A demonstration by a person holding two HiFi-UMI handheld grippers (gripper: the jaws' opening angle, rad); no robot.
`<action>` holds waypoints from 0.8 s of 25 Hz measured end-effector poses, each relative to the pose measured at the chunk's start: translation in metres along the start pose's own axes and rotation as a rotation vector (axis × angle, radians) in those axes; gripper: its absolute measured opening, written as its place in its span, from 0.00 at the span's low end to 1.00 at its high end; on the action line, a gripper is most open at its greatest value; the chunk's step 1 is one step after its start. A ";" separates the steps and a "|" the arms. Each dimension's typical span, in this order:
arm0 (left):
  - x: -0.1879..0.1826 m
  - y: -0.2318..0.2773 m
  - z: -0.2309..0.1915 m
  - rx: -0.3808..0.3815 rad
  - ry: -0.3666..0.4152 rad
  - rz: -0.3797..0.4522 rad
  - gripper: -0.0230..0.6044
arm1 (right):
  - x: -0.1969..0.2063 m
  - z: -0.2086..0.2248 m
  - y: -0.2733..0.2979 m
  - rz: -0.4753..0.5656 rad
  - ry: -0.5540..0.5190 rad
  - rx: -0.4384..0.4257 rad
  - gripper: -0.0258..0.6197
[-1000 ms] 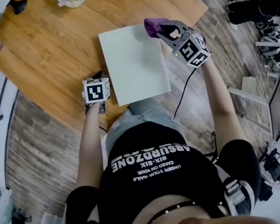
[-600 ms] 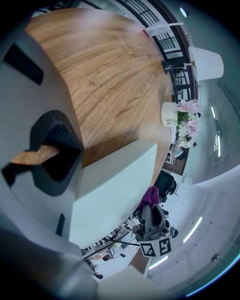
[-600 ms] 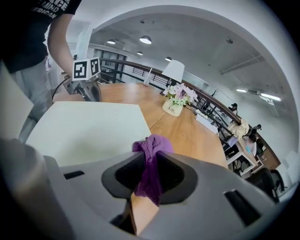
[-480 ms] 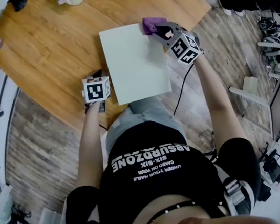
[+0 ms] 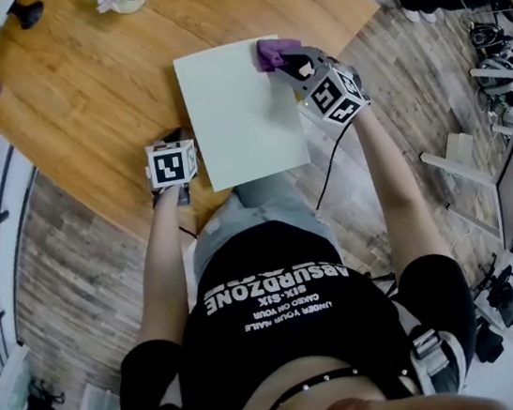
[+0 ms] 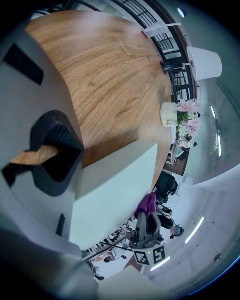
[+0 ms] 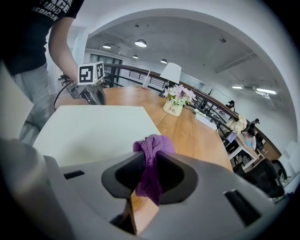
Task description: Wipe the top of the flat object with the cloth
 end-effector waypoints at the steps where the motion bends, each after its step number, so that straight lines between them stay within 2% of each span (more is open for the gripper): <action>1: 0.000 0.001 0.000 0.000 -0.001 -0.002 0.06 | 0.001 -0.002 -0.001 0.002 0.004 0.000 0.18; 20: 0.001 0.001 0.001 -0.001 0.000 -0.003 0.06 | 0.012 -0.070 -0.026 0.031 0.074 0.012 0.18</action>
Point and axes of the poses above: the fingertips, and each gripper's own axes: y forward along the fingers, z to its right, x out of its underside, the point moved 5 cm from there along -y, backward along the fingers, and after that the axes turned 12 degrees about -x, right-handed, at the moved point
